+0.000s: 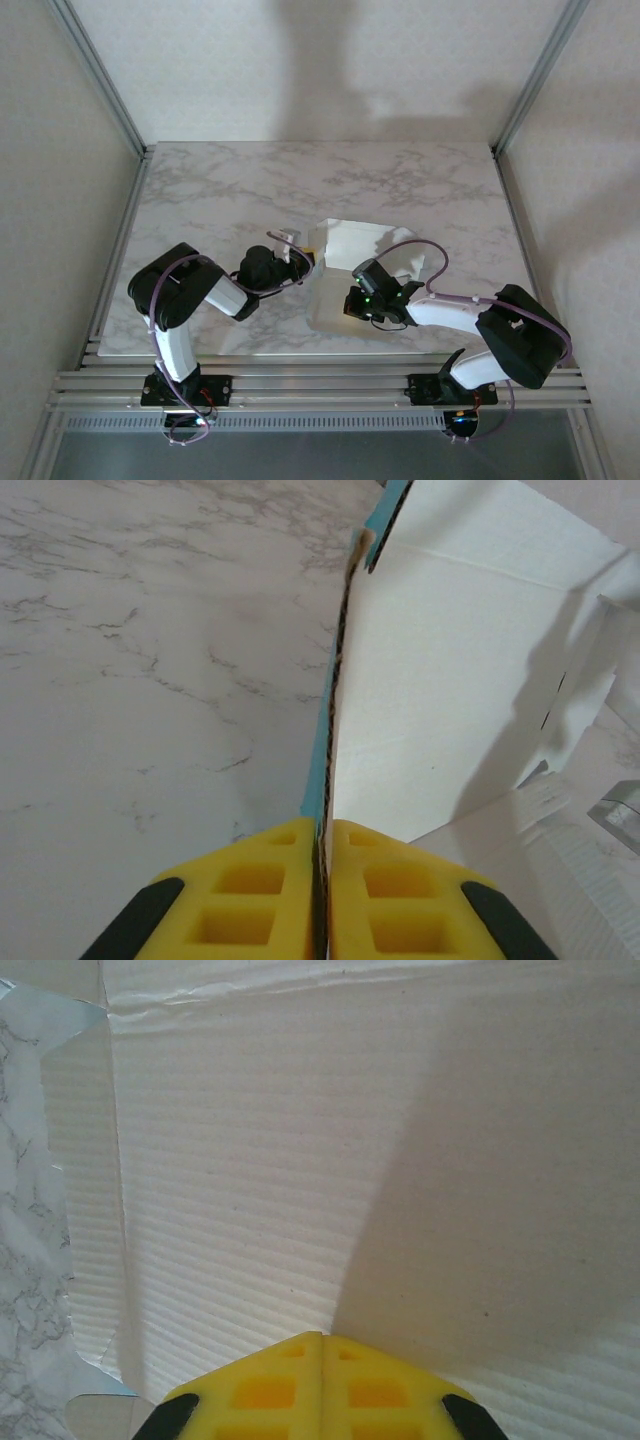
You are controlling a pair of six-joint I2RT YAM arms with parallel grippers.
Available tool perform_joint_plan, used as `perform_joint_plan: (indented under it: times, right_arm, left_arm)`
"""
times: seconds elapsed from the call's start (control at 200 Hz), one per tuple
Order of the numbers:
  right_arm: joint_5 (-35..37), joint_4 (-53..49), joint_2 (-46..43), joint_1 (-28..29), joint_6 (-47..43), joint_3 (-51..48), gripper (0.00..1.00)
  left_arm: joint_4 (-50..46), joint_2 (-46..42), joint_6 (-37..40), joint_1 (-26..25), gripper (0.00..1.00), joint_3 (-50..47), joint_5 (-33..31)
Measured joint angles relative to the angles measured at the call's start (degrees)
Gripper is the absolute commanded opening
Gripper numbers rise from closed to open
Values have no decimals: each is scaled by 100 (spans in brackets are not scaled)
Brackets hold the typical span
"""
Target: Fold the paper box
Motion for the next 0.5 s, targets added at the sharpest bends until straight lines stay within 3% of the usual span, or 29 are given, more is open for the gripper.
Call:
perform_joint_plan:
  times: [0.501]
  right_arm:
    - [127,26,225,214,11,192,0]
  left_arm:
    - [66,0,-170,-129,12,-44,-7]
